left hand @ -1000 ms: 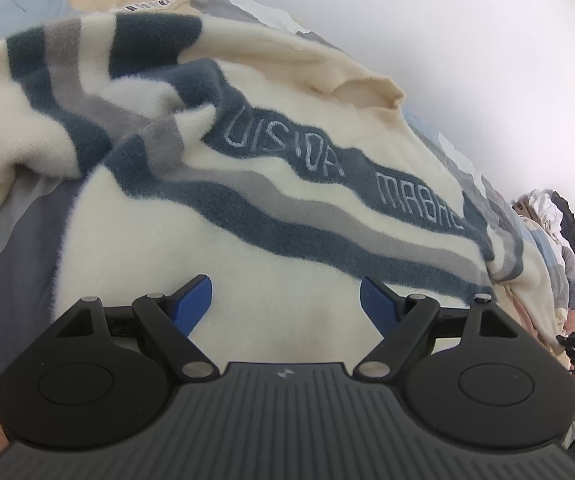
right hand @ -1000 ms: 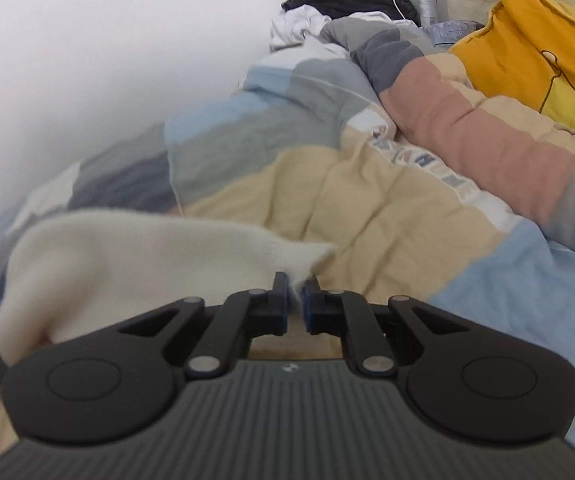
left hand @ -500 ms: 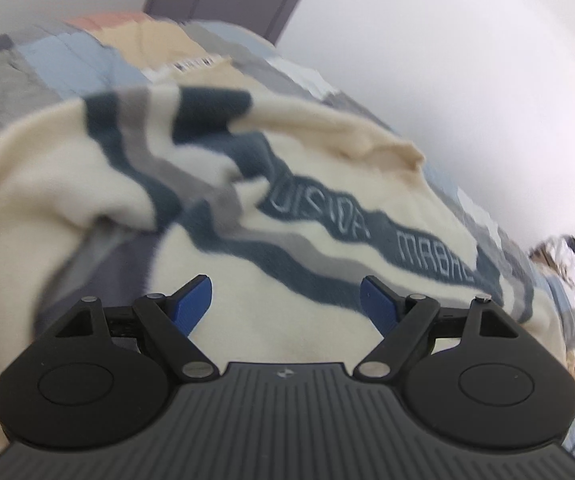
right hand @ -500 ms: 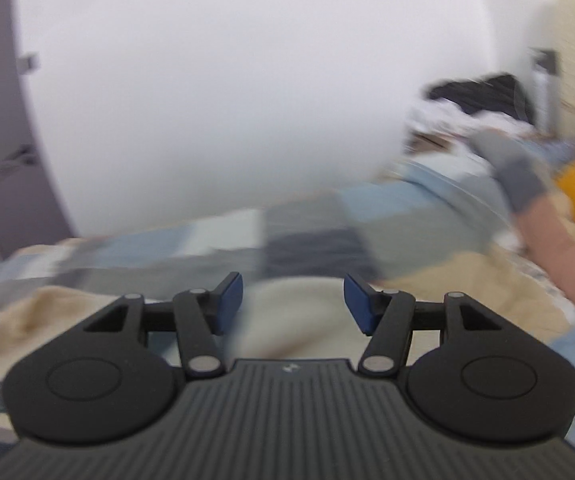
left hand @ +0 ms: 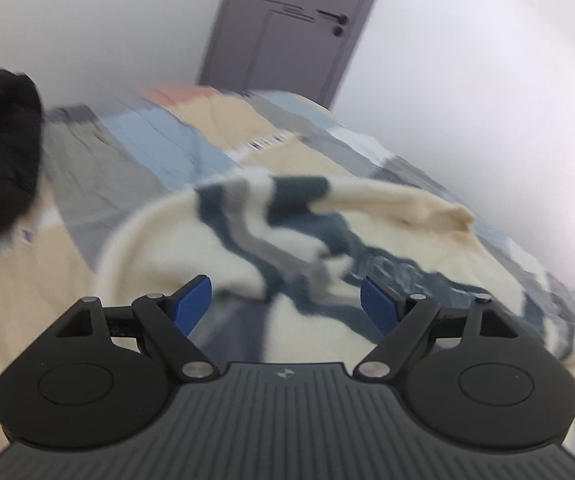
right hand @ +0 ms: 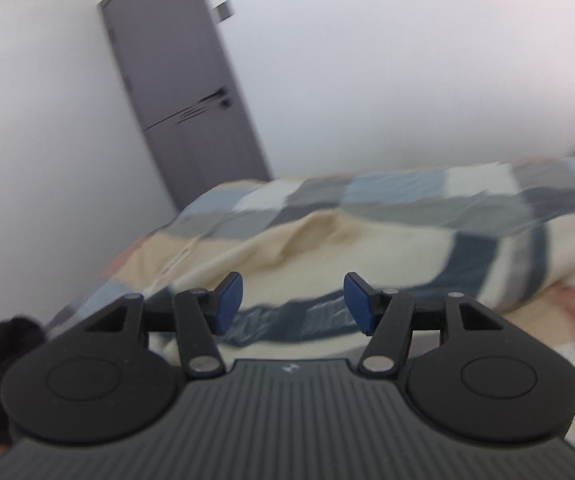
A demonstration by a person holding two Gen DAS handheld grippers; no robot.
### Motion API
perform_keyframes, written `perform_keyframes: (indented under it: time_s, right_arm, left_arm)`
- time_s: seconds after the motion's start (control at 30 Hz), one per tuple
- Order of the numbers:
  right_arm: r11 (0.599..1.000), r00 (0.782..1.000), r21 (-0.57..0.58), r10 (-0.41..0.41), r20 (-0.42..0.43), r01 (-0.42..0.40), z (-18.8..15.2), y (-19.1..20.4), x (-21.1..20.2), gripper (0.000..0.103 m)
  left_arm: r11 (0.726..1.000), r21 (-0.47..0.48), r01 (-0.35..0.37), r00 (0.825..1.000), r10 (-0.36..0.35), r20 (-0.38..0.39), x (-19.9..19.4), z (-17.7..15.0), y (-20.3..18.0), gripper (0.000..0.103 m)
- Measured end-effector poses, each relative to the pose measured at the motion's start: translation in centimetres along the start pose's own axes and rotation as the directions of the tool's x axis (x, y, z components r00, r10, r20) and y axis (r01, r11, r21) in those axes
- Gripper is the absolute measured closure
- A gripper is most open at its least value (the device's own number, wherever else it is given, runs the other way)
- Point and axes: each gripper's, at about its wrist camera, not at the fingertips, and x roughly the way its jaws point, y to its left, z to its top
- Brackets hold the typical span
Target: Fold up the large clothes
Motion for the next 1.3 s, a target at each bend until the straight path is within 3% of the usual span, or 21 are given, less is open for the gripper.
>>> perform_keyframes:
  time_s: [0.17,0.27,0.37,0.4,0.7,0.83,0.93,1.0,1.07,1.3]
  right_arm:
    - [0.995,0.997,-0.094,-0.026,-0.076,0.018,-3.8,2.9,3.0,0.044]
    - [0.993,0.993,-0.118,-0.040,-0.113,0.027,-5.7,3.3,4.8,0.042]
    - [0.995,0.989,-0.097,-0.025,-0.146,0.011,-7.7,3.4,5.9,0.020]
    - [0.996,0.988,-0.093,-0.025,-0.155,0.010,-8.3,3.4,6.4,0.018]
    - [0.999,0.959,-0.038,-0.042,-0.280,0.032,-12.1,2.6,10.1,0.018]
    - [0.989,0.965,-0.120,-0.118,-0.236,0.092,-12.7,2.9,10.4,0.018]
    - [0.970,0.967,-0.173,-0.196,-0.164,0.168,-12.7,3.1,10.6,0.018]
    - [0.970,0.968,-0.167,-0.203,-0.147,0.178,-12.5,2.9,10.8,0.018]
    - [0.971,0.968,-0.164,-0.198,-0.156,0.172,-12.4,2.6,11.2,0.018]
    - [0.978,0.959,-0.138,-0.183,-0.215,0.156,-12.7,2.7,11.4,0.018]
  left_arm:
    - [0.997,-0.019,-0.081,0.997,0.082,0.012,1.0,0.6,2.0,0.015]
    - [0.987,-0.009,-0.163,0.986,0.164,0.032,1.5,0.6,3.0,0.015]
    - [0.984,-0.043,-0.173,0.984,0.175,0.041,1.8,1.2,4.4,0.014]
    - [0.982,-0.050,-0.183,0.982,0.185,0.037,2.1,1.4,4.8,0.013]
    - [0.956,-0.120,-0.270,0.963,0.266,-0.044,5.4,1.7,7.5,0.013]
    - [0.945,-0.131,-0.299,0.952,0.284,-0.118,8.0,0.7,8.1,0.012]
    - [0.927,-0.224,-0.300,0.946,0.260,-0.193,9.4,-0.7,9.7,0.013]
    - [0.917,-0.269,-0.296,0.949,0.250,-0.192,9.4,-0.8,10.3,0.014]
    - [0.919,-0.275,-0.283,0.955,0.244,-0.167,9.1,-0.9,10.3,0.019]
    - [0.883,-0.362,-0.298,0.953,0.250,-0.174,8.6,-0.9,11.4,0.061]
